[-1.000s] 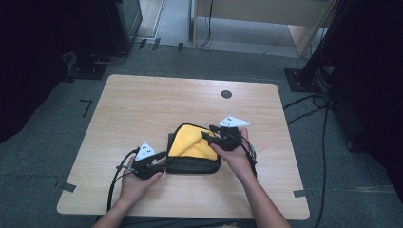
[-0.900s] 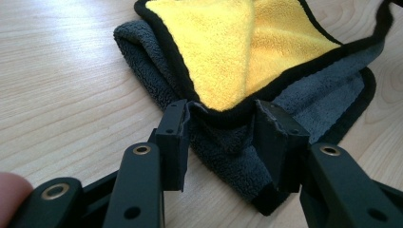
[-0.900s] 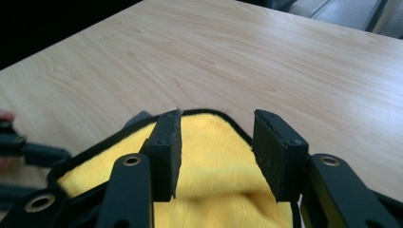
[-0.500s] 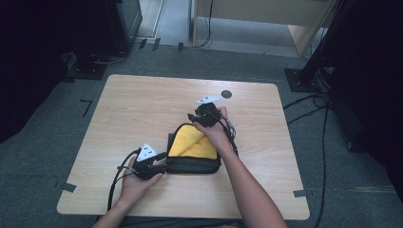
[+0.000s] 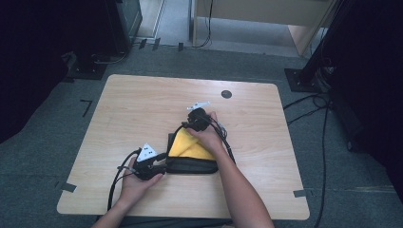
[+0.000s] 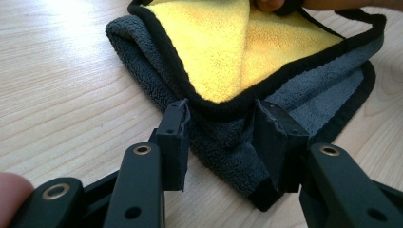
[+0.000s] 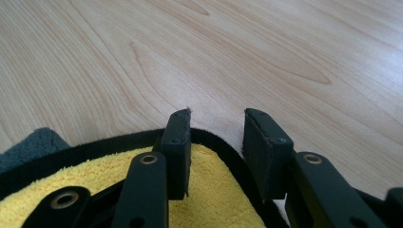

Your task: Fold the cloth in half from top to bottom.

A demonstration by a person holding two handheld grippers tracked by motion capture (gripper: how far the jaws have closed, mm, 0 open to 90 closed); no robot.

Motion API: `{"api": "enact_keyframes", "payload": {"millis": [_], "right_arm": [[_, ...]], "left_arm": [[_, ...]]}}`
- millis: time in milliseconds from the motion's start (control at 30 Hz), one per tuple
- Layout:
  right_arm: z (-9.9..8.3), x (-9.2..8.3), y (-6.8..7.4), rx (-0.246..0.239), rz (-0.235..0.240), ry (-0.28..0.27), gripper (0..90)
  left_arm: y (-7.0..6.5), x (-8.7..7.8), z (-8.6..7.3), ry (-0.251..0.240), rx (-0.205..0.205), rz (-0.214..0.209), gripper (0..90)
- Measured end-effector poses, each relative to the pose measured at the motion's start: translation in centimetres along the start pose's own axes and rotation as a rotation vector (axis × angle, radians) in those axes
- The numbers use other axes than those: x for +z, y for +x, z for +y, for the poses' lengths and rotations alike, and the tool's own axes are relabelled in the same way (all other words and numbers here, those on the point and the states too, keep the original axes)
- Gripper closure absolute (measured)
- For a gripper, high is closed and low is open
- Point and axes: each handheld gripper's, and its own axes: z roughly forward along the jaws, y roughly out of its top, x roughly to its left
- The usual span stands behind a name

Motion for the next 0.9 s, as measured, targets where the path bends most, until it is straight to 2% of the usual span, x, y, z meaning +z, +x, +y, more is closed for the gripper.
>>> {"api": "enact_keyframes", "payload": {"millis": [33,100,200,300,400,533,633,833,900], "right_arm": [[-0.2,0.0,0.2,-0.008,-0.008,-0.011,64.2],[-0.5,0.0,0.6,-0.042,-0.028,-0.026,73.4],[-0.6,-0.2,1.2,-0.049,-0.04,-0.021,82.9],[-0.6,-0.5,1.7,-0.08,-0.059,0.0,84.6],[-0.7,-1.6,2.1,-0.099,-0.055,-0.027,84.7],[-0.9,-4.2,2.2,-0.114,-0.044,-0.084,84.5],[-1.6,-6.4,2.4,-0.122,-0.03,-0.114,84.3],[-4.3,-11.0,2.4,-0.106,0.001,-0.167,84.3],[-5.5,-12.2,2.5,-0.106,0.015,-0.179,84.4]], "left_arm": [[0.0,0.0,0.0,-0.001,-0.001,0.0,56.7],[0.0,0.0,0.0,0.002,-0.001,0.0,56.8],[-0.1,0.0,0.0,0.004,0.0,0.002,57.1],[-0.1,0.0,0.0,0.006,0.002,-0.002,59.8],[-0.1,-0.1,0.0,0.003,0.005,-0.004,64.2],[-0.1,-0.3,0.0,-0.005,0.021,-0.01,72.7],[-0.3,-0.4,0.0,-0.002,0.037,-0.022,75.2],[-0.3,-1.1,-0.3,0.014,0.058,-0.04,79.5],[-0.1,-1.2,-0.4,0.044,0.065,-0.058,79.7]]}}
